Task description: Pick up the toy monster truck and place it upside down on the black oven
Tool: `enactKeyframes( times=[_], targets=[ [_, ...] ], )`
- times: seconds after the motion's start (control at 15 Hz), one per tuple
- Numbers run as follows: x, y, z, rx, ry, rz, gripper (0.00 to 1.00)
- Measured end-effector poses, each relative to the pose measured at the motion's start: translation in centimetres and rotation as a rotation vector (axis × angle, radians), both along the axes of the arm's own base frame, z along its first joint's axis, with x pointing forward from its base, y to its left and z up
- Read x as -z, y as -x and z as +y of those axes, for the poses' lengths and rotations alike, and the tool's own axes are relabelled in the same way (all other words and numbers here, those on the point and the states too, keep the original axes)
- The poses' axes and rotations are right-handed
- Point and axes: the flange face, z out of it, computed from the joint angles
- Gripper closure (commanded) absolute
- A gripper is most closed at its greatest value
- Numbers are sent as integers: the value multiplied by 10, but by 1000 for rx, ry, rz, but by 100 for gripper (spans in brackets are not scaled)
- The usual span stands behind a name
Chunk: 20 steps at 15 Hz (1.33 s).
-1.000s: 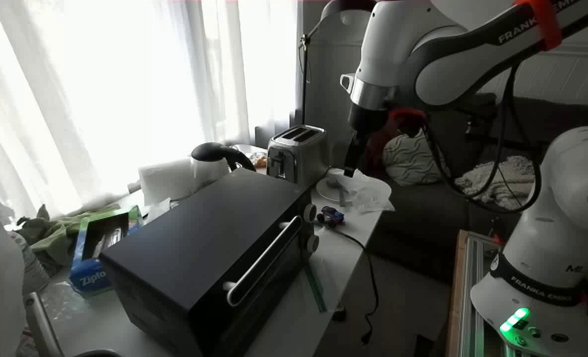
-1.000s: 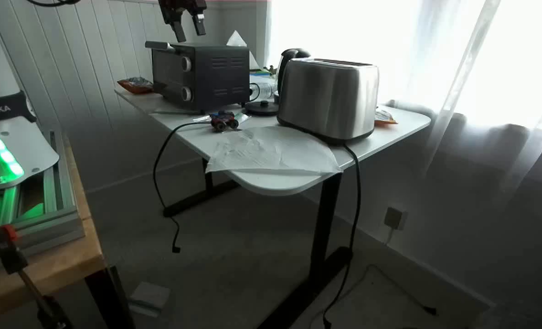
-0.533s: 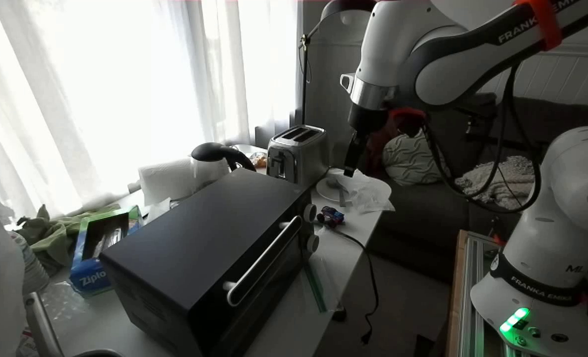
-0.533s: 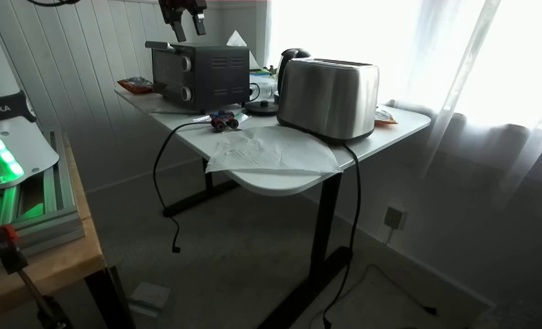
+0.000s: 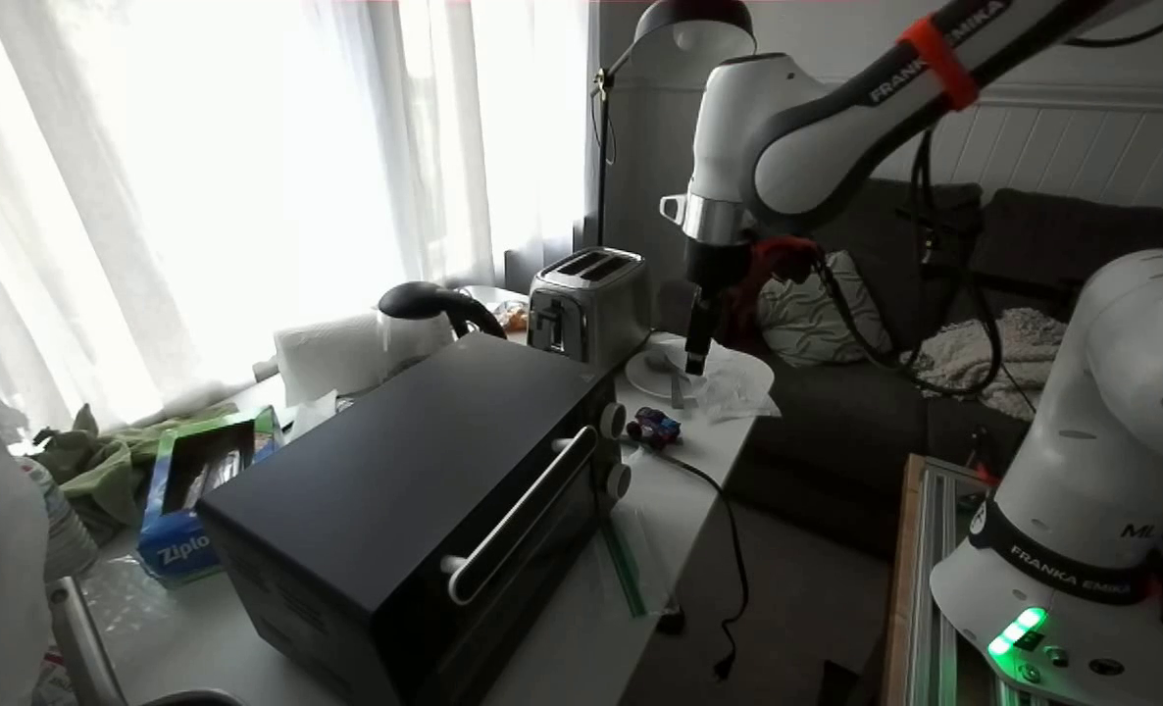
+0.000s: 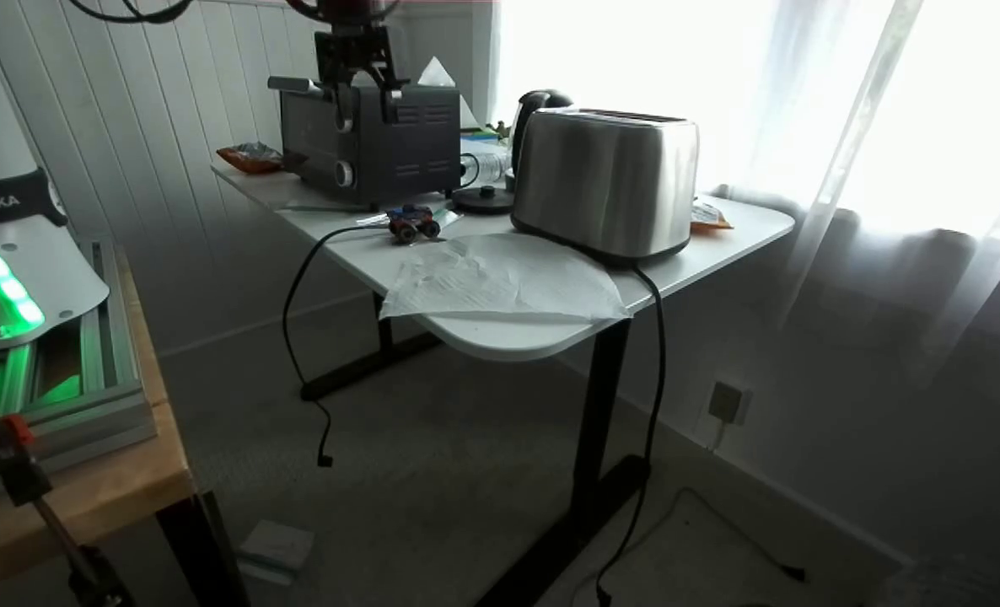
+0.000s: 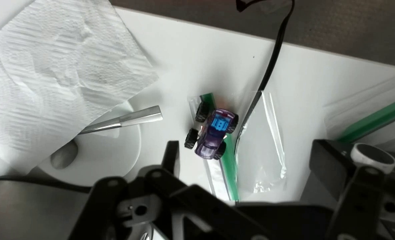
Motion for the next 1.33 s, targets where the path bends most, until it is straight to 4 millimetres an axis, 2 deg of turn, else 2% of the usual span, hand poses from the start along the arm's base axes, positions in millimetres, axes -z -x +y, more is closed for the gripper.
enactKeyframes(
  times=[0.2,0.4,0.67,0.87,0.93,1.13,1.33],
  targets=[
    [40,-25,-12,-63,-19,100,0],
    [55,-41,-10,-76,-13,132,0],
    [65,-41,-4,-9,-31,144,0],
    [90,-40,5,112,-85,170,0],
    [99,-40,6,145,-104,175,3],
    [120,-47,6,214,-143,116,0],
    [131,-55,0,257,-152,29,0]
  ],
)
